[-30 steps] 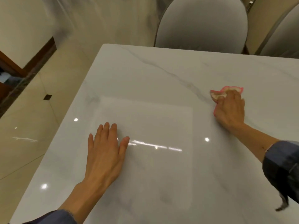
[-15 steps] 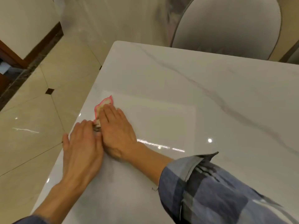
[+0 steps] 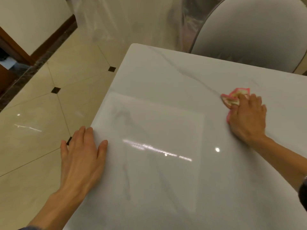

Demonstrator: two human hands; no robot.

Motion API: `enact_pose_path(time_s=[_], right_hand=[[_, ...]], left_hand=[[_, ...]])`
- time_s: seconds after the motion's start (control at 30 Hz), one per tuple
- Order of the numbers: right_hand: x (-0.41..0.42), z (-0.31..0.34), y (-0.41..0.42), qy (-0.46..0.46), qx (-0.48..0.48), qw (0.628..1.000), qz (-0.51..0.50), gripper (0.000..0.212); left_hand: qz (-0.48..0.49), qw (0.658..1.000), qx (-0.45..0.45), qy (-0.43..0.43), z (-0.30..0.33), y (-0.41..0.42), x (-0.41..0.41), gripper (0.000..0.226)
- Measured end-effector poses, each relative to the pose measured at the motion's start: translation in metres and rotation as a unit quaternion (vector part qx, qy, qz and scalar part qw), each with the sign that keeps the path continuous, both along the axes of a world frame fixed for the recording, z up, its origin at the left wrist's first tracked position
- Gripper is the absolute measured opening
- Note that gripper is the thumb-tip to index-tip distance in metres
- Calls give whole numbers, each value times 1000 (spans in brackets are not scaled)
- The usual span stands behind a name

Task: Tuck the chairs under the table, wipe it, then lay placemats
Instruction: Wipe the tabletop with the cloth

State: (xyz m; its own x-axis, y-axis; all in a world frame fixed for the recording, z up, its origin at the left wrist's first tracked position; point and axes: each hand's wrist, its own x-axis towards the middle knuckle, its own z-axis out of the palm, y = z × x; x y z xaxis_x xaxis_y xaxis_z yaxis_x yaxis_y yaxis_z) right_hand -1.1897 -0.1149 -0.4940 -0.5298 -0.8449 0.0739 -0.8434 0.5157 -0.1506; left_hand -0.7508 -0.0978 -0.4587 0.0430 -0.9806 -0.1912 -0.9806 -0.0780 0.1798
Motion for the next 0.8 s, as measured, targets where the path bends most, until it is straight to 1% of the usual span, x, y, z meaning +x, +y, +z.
enact_pose_path(time_s=[0.13, 0.23, 0.3, 0.33, 0.4, 0.47, 0.53, 0.6, 0.7, 0.73, 0.8], right_hand=[[8, -2, -38, 0, -8, 1000, -28, 51], [34, 0, -80, -22, -8, 1000, 19, 51], [68, -4, -105, -27, -28, 994, 98, 46], [91, -7, -112, -23, -46, 985, 162, 42], [146, -9, -116, -25, -75, 953, 291, 39], [208, -7, -107, -62, -68, 933, 349, 47], [268, -3, -86, -99, -46, 922, 373, 59], [307, -2, -61, -120, -27, 912, 392, 68], [319, -1, -26, -132, -3, 900, 416, 72], [321, 1, -9, -139, 5, 888, 438, 70], [327, 5, 40, -169, 15, 853, 494, 70]], left_hand=[[-17, 999, 6, 31, -2, 0, 12, 56], [-27, 999, -3, 47, -6, 6, 20, 55], [-27, 998, -13, 58, -9, 9, 22, 54], [-24, 998, -14, 64, -10, 11, 22, 53], [-15, 997, -13, 75, -11, 11, 22, 51], [-5, 996, -9, 89, -9, 10, 20, 45], [14, 994, -8, 111, -8, 9, 19, 41], [45, 988, -18, 146, -4, 9, 20, 43], [106, 971, -26, 214, 8, 5, 21, 47], [119, 966, -31, 228, 12, 1, 23, 47], [128, 962, -29, 239, 21, -2, 23, 48]])
